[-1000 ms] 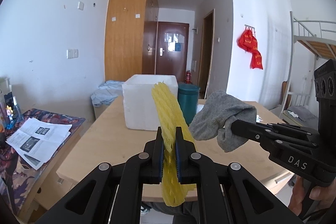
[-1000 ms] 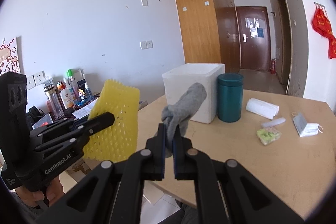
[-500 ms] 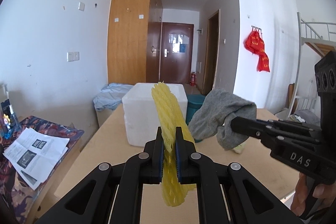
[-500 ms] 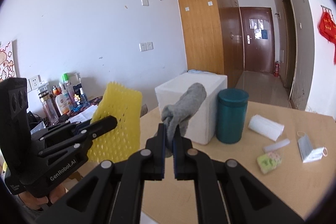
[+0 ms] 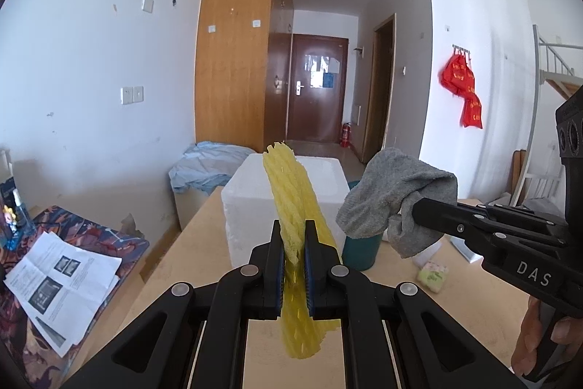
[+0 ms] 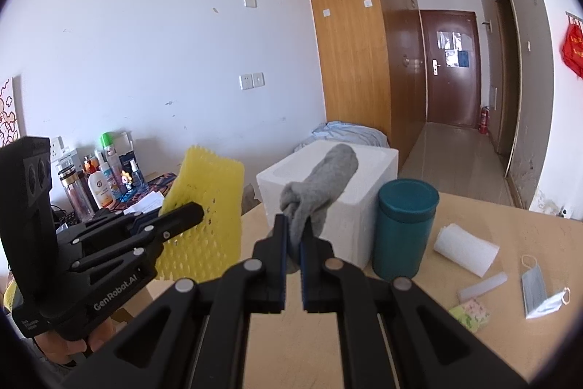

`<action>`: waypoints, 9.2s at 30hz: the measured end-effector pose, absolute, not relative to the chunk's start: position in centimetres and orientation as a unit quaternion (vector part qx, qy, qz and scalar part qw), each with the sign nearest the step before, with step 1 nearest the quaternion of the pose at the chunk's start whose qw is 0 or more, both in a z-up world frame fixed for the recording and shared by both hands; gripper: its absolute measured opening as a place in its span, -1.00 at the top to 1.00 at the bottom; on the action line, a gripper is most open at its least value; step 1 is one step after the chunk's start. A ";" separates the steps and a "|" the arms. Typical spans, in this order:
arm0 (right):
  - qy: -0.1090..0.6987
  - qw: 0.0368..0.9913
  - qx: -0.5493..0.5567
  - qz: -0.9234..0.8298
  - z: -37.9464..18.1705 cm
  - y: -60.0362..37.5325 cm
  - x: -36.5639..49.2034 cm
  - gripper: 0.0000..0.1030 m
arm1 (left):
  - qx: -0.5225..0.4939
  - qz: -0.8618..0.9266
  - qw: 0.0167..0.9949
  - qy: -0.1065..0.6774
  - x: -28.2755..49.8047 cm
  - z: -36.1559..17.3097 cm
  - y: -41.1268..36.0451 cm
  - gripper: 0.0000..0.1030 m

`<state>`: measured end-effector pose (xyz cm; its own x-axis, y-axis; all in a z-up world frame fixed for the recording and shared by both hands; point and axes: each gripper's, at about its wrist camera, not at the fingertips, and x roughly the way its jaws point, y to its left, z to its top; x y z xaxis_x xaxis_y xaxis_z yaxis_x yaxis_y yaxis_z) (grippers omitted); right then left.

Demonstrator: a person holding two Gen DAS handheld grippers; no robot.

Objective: Organize soft objects

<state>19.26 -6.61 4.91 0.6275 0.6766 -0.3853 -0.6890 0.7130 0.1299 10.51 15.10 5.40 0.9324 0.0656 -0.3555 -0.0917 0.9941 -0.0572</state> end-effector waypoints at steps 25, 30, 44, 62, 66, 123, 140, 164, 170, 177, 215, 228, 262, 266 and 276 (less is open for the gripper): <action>0.214 0.903 -0.031 0.372 7.3 -5.1 27.9 0.84 | -0.038 0.056 0.981 0.180 21.5 8.3 16.5 0.82; 0.222 0.900 -0.032 0.374 6.9 -4.9 29.4 0.84 | -0.042 0.056 0.980 0.184 23.4 8.1 16.6 0.82; 0.246 0.894 -0.038 0.373 5.8 -3.2 32.6 0.84 | -0.053 0.058 0.973 0.219 28.7 6.9 18.0 0.82; 0.258 0.887 -0.049 0.380 5.3 -2.3 33.5 0.84 | -0.051 0.063 0.970 0.229 30.0 5.7 18.8 0.78; 0.258 0.887 -0.049 0.381 5.2 -2.4 33.7 0.84 | -0.050 0.067 0.970 0.229 29.7 5.6 18.9 0.58; 0.244 0.907 -0.022 0.344 5.8 -4.2 31.2 -0.45 | -0.055 0.079 0.976 0.197 23.1 6.7 17.7 -0.18; 0.226 0.923 -0.007 0.312 5.7 -8.4 25.2 -0.66 | -0.042 0.075 0.981 0.174 16.2 6.9 14.5 -0.62; 0.210 0.949 0.015 0.235 3.5 -16.3 14.2 -0.76 | -0.011 0.028 0.988 0.150 5.6 5.4 8.6 -0.93; 0.205 0.955 0.010 0.217 2.9 -17.7 11.7 -0.76 | -0.011 0.016 0.988 0.152 4.2 4.4 7.8 -0.93; 0.211 0.957 0.015 0.197 1.5 -19.1 10.1 -0.76 | -0.013 -0.006 0.987 0.162 2.6 3.2 6.8 -0.93; 0.258 0.960 0.012 0.105 -2.3 -27.9 15.8 -0.76 | -0.008 -0.137 0.967 0.214 10.9 -0.4 -4.3 -0.93; 0.293 0.950 0.021 0.104 -3.2 -28.6 21.4 -0.76 | -0.012 -0.143 0.958 0.247 17.1 -2.2 -5.1 -0.93; 0.387 0.916 0.031 0.098 -7.6 -29.3 32.8 -0.76 | -0.006 -0.169 0.906 0.388 29.5 -8.5 -7.1 -0.93; 0.397 0.913 0.033 0.091 -8.1 -29.6 33.3 -0.76 | 0.000 -0.174 0.898 0.404 30.3 -9.3 -7.3 -0.93; 0.417 0.904 0.032 0.093 -9.4 -29.4 34.3 -0.76 | 0.020 -0.169 0.891 0.421 31.4 -10.5 -7.6 -0.93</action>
<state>34.29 -29.42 -9.39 0.6353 0.1941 -0.7475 -0.1408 0.9808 0.1350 31.36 -7.59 -10.50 0.5892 -0.2838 -0.7565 0.3173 0.9423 -0.1064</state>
